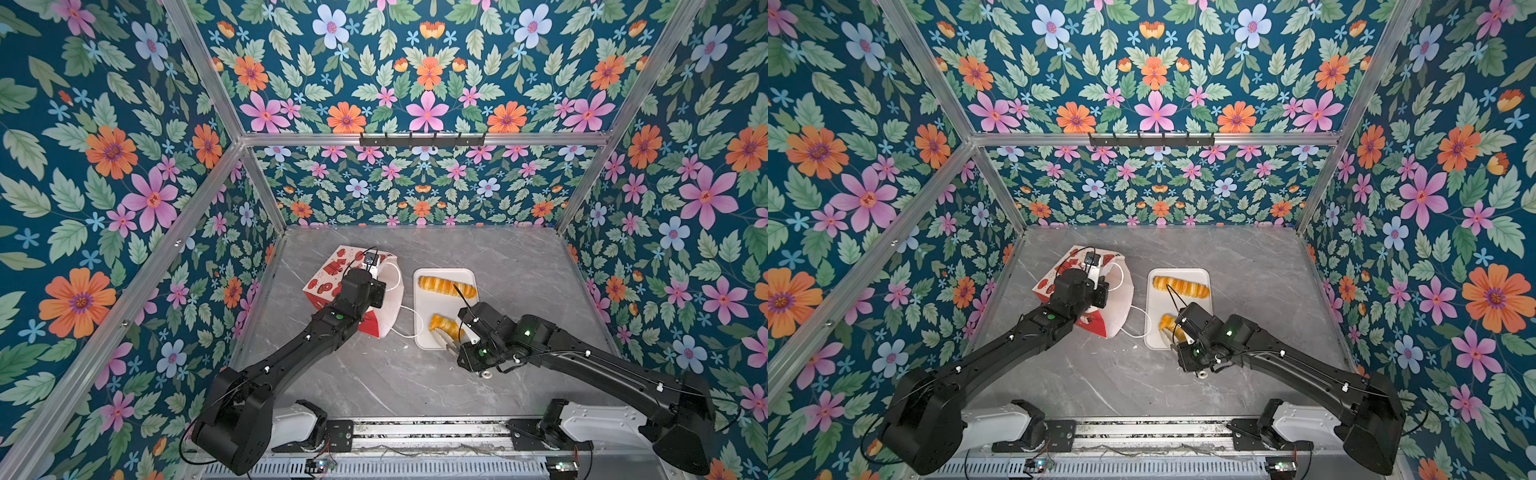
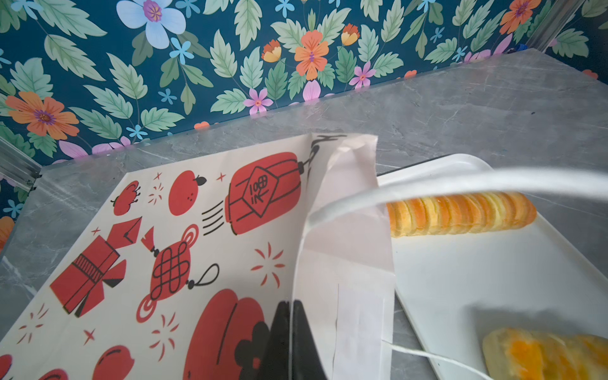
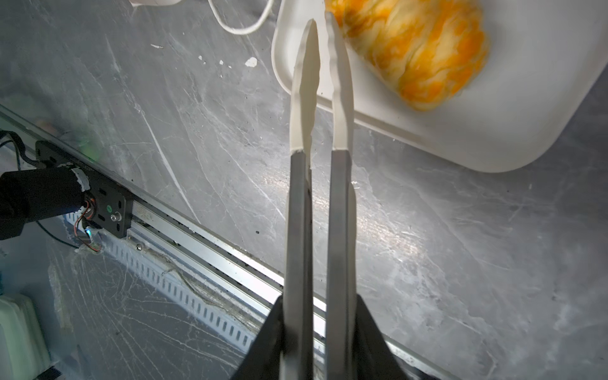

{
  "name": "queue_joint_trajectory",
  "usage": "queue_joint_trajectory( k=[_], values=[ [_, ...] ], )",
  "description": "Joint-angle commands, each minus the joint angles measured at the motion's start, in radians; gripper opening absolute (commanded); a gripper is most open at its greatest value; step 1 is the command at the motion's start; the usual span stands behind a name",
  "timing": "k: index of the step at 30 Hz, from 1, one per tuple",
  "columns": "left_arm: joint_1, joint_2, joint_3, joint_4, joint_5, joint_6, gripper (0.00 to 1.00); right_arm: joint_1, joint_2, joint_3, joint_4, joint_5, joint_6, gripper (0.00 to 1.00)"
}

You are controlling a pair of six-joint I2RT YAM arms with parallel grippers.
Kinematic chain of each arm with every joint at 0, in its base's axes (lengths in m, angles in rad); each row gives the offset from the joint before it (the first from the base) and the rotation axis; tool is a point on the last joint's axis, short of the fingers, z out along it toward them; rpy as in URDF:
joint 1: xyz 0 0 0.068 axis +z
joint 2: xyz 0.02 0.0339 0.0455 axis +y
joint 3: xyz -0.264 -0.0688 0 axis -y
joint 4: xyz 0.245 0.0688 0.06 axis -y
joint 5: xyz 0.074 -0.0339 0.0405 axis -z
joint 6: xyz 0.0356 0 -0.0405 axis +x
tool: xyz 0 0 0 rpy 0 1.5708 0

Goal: Take the fake bread out of the paper bag
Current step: 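Release the second roll on the tray and draw the tongs back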

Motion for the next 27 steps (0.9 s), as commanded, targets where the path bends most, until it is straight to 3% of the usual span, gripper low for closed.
queue_joint_trajectory(
  k=[1,8,15,22,27],
  values=[
    [0.001,-0.001,0.004,0.02,-0.006,-0.005,0.0,0.001,-0.003,-0.024,0.026,-0.023,0.031,0.3],
    [0.001,0.011,0.008,0.021,-0.003,-0.004,0.0,-0.07,-0.006,-0.06,-0.013,0.035,0.021,0.29],
    [0.001,0.002,0.006,0.015,-0.003,-0.002,0.0,-0.195,0.004,-0.059,0.018,0.052,-0.062,0.29],
    [0.001,-0.006,0.005,0.007,-0.009,-0.001,0.0,-0.248,0.018,-0.038,0.028,0.07,-0.122,0.29],
    [0.001,0.0,0.017,-0.002,-0.006,0.005,0.0,-0.247,-0.046,-0.043,0.108,-0.121,-0.144,0.3]
  ],
)
